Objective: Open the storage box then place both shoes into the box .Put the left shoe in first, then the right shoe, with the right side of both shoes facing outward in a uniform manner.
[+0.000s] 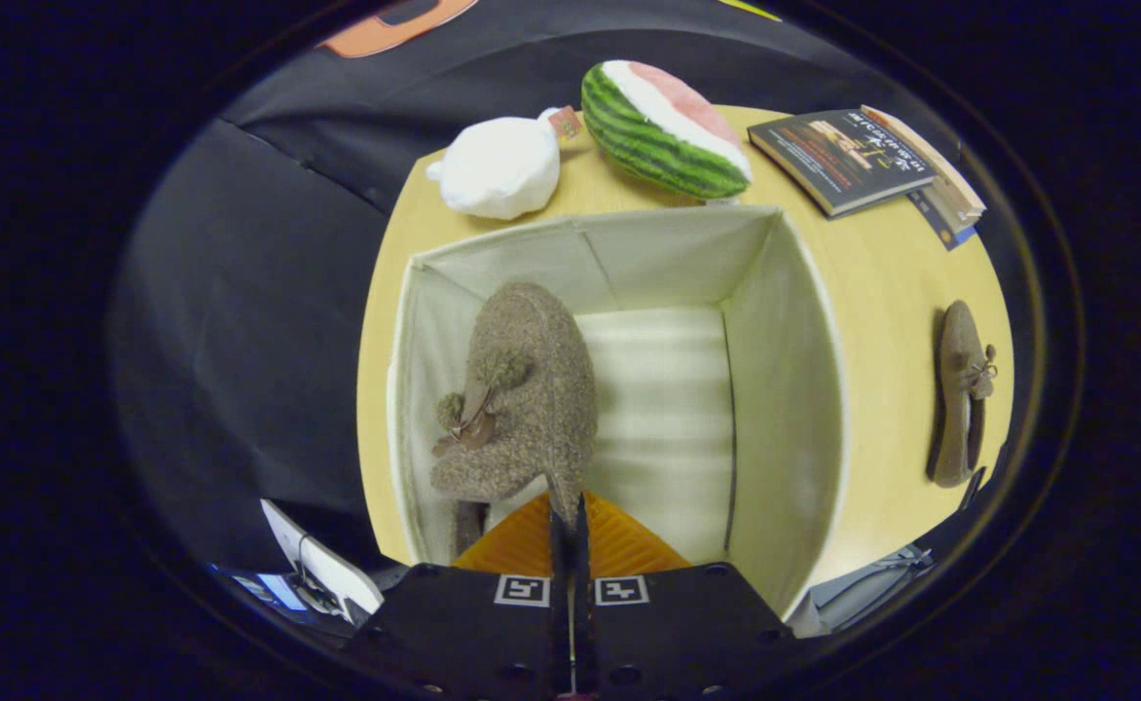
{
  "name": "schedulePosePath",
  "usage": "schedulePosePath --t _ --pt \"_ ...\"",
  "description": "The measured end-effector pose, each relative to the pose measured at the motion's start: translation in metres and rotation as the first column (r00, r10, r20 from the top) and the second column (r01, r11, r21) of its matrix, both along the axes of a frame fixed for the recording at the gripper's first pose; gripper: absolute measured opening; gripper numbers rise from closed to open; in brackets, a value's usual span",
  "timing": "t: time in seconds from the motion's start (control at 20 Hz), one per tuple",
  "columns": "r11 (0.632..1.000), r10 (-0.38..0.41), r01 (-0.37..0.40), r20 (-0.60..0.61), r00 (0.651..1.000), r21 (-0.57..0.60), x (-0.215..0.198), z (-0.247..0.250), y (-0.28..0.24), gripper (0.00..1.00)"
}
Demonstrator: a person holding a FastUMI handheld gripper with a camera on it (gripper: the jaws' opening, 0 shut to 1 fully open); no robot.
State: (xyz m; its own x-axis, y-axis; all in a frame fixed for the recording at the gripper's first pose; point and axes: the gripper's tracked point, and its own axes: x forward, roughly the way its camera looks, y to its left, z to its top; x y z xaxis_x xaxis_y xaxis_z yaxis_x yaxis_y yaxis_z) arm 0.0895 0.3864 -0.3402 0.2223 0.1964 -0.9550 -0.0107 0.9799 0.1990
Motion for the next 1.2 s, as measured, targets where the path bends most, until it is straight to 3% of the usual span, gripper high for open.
schedulePosePath --t 0.15,0.45,0.75,1.0,1.2 --pt "0.999 -0.039 0.038 -0.047 0.998 -0.020 0.009 -0.033 0.000 0.02" --pt "0.999 -0.008 0.005 -0.066 0.998 -0.040 0.011 -0.059 0.001 0.05" --pt "0.999 0.013 -0.011 -0.073 0.997 0.039 -0.006 -0.026 0.004 0.47" --pt "0.996 0.087 -0.086 -0.030 0.996 0.036 -0.026 0.017 -0.007 0.91" --pt "0.992 0.126 -0.127 0.049 0.991 0.020 -0.030 0.061 -0.036 0.90"
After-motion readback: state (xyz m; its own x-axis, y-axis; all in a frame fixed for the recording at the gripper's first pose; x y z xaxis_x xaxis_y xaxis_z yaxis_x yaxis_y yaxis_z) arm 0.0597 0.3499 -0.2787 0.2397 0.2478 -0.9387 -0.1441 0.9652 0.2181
